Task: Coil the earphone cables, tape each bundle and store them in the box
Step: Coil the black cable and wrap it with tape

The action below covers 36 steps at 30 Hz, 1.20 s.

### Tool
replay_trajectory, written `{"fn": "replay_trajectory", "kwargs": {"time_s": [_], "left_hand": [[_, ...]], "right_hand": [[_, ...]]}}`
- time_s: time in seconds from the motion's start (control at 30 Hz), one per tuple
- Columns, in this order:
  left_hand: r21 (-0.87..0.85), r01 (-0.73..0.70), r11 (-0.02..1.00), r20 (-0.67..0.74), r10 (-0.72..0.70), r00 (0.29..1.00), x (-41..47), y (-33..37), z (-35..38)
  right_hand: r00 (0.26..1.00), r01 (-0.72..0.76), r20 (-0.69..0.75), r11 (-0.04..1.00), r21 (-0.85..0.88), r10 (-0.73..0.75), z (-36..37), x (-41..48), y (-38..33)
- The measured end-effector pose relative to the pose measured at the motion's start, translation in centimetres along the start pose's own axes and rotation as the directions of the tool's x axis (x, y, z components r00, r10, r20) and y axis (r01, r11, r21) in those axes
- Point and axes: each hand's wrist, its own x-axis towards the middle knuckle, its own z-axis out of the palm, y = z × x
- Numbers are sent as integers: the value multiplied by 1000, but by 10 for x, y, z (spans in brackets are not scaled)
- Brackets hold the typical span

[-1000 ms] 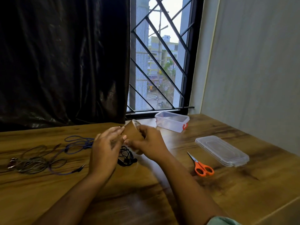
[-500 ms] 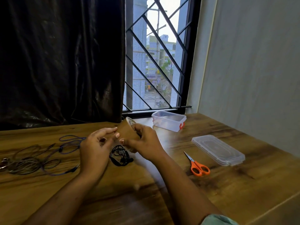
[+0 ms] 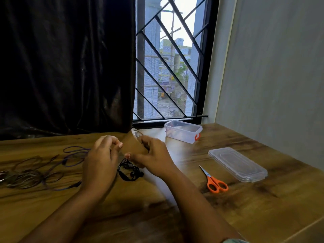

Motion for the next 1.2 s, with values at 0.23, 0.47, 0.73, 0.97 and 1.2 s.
{"fn": "replay_trajectory", "kwargs": {"time_s": [0.23, 0.47, 0.73, 0.97, 1.2], "left_hand": [[-135, 1, 991, -11, -2, 1000, -1, 0, 1], [-250, 59, 966, -74, -80, 994, -2, 0, 0], [-178, 77, 981, -118, -99, 988, -2, 6, -3], [-139, 87, 986, -114, -103, 988, -3, 9, -3], [-118, 77, 990, -55, -84, 995, -6, 16, 2]], "right_hand": [[1000, -6, -18, 994, 106, 8, 0, 2, -1], [999, -8, -45, 993, 121, 14, 6, 5, 8], [999, -8, -41, 977, 213, 17, 10, -1, 4], [998, 4, -67, 975, 223, 11, 14, -2, 4], [994, 35, -112, 958, 283, -3, 15, -1, 2]]}}
